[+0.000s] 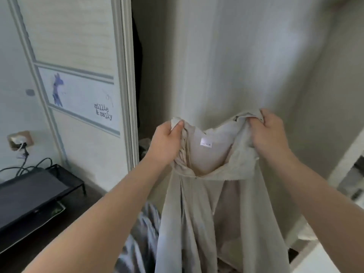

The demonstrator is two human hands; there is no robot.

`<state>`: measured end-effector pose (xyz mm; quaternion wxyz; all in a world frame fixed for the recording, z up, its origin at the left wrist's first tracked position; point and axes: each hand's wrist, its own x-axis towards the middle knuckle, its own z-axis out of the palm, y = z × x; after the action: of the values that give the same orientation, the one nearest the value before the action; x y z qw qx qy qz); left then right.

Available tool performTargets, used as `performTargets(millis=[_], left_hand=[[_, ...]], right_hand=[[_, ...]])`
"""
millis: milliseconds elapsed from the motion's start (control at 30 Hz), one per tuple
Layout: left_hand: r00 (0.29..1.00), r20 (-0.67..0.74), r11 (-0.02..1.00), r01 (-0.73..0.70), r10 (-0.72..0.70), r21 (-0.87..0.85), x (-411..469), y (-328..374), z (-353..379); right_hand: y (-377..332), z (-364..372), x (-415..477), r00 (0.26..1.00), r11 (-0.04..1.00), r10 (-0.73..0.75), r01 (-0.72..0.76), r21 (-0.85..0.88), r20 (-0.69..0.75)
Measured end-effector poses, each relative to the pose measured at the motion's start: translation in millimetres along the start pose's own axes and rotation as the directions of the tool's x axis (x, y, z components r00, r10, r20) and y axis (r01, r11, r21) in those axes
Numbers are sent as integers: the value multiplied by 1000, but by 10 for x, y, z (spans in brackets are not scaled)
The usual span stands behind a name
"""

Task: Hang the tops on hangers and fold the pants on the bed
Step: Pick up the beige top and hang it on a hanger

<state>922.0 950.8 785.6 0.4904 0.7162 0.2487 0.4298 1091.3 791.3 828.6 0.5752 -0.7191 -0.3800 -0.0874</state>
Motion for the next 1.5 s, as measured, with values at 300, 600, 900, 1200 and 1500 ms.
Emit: performTargets(millis=[300,600,900,1200,1500], left_hand=[[968,129,977,-212,215,-33,2094,1058,-43],[965,10,963,-261,262,-70,3317,2143,27],[952,35,943,-294,303,-153,3773,2957,278],[926,57,924,-364,372,-120,3722,3300,796],[933,19,931,-357,360,-74,3781,3270,967]], right_hand=[[-859,-13,1821,959,958,-202,152,-243,-199],[-1722,-243,3130,923,869,-300,159,-469,-242],[-2317,-749,3603,932,770,-307,123,-626,-195],[-2267,-1565,3520,886,133,-317,-312,-941,-338],[-2027,-1647,3599,856,52,-409,-323,-945,-315]])
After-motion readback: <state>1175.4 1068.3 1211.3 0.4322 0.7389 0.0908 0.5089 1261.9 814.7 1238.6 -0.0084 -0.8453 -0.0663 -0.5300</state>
